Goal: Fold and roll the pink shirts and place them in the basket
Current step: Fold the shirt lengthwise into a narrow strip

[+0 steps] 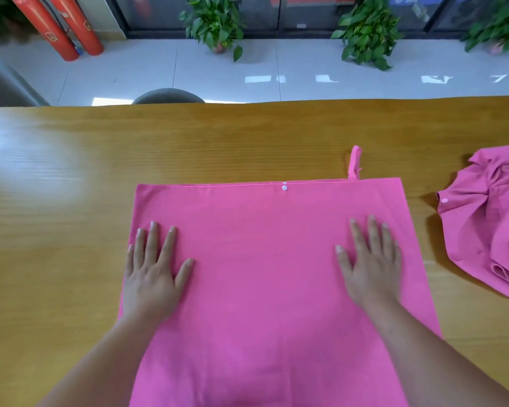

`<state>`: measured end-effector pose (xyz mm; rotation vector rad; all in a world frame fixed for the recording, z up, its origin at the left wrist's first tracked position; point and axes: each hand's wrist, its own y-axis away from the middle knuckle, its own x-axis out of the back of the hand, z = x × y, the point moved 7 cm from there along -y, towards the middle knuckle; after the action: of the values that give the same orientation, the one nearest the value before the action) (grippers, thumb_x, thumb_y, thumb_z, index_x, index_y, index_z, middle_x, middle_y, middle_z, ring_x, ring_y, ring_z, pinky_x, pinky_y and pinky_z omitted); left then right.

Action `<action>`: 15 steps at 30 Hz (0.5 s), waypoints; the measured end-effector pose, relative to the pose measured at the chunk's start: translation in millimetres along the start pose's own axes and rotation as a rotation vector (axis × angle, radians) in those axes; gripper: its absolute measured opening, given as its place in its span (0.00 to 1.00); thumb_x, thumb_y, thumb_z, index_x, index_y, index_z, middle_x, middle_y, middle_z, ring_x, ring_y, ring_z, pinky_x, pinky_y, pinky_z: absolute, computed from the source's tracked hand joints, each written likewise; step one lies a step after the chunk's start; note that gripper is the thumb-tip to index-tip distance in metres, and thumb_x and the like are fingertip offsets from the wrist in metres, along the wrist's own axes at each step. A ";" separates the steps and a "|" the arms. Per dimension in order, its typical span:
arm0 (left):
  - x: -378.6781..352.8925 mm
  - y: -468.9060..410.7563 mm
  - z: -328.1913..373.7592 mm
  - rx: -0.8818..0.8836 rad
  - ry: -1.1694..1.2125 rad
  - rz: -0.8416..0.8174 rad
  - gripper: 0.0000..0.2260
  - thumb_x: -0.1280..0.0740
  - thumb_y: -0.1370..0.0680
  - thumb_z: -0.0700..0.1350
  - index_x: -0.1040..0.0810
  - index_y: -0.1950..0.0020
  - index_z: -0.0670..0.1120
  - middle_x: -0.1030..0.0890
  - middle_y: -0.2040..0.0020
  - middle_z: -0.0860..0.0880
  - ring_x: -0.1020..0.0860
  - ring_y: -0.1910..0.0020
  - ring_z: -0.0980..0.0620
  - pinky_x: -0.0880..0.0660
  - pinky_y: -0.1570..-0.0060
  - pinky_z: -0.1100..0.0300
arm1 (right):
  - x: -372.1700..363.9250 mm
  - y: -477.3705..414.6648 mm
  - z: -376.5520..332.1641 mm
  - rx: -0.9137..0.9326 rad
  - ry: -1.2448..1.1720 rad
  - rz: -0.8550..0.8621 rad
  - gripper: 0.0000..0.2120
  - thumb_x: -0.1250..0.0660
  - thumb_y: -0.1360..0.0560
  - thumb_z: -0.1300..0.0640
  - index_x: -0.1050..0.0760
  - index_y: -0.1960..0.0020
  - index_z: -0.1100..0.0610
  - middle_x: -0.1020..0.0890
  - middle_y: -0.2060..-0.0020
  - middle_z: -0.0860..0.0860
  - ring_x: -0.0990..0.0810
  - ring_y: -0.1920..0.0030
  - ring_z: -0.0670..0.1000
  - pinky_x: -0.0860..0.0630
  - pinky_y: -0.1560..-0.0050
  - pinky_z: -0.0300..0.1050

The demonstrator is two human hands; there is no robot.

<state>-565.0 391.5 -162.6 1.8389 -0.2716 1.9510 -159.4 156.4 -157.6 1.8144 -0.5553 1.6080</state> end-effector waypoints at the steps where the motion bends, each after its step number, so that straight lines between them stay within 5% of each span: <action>1: 1.3 -0.5 -12.1 0.008 0.008 -0.011 0.36 0.50 0.18 0.70 0.50 0.13 0.55 0.55 0.12 0.48 0.60 0.14 0.46 0.50 0.17 0.40 | 1.3 -2.5 18.9 -0.054 -0.005 -0.013 0.36 0.59 0.18 0.28 0.55 0.14 0.41 0.56 0.14 0.49 0.57 0.14 0.56 0.48 0.17 0.64; 7: 2.8 -43.4 -16.1 0.025 -0.078 -0.064 0.39 0.58 0.19 0.73 0.54 0.12 0.54 0.57 0.13 0.45 0.61 0.14 0.45 0.54 0.17 0.40 | 5.5 -48.0 22.8 -0.065 0.030 -0.074 0.38 0.66 0.19 0.27 0.61 0.14 0.42 0.61 0.14 0.51 0.61 0.15 0.58 0.53 0.17 0.65; 11: 14.4 -61.8 19.1 0.040 -0.104 -0.104 0.39 0.59 0.19 0.72 0.55 0.13 0.52 0.58 0.13 0.42 0.61 0.14 0.42 0.57 0.17 0.39 | 13.1 -45.2 -31.6 -0.096 0.000 -0.048 0.36 0.60 0.17 0.32 0.54 0.13 0.47 0.56 0.14 0.55 0.57 0.15 0.62 0.50 0.18 0.66; 15: -0.7 -3.3 113.3 -0.221 0.000 -0.100 0.36 0.54 0.16 0.70 0.52 0.12 0.53 0.58 0.13 0.46 0.61 0.14 0.45 0.52 0.17 0.39 | -7.3 32.9 -141.1 0.197 -0.067 -0.040 0.33 0.53 0.15 0.34 0.48 0.14 0.47 0.52 0.14 0.56 0.55 0.15 0.62 0.49 0.17 0.64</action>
<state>-462.0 345.2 -153.0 1.6782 -0.3716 1.7769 -283.3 231.7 -152.5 2.0164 -0.3984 1.6285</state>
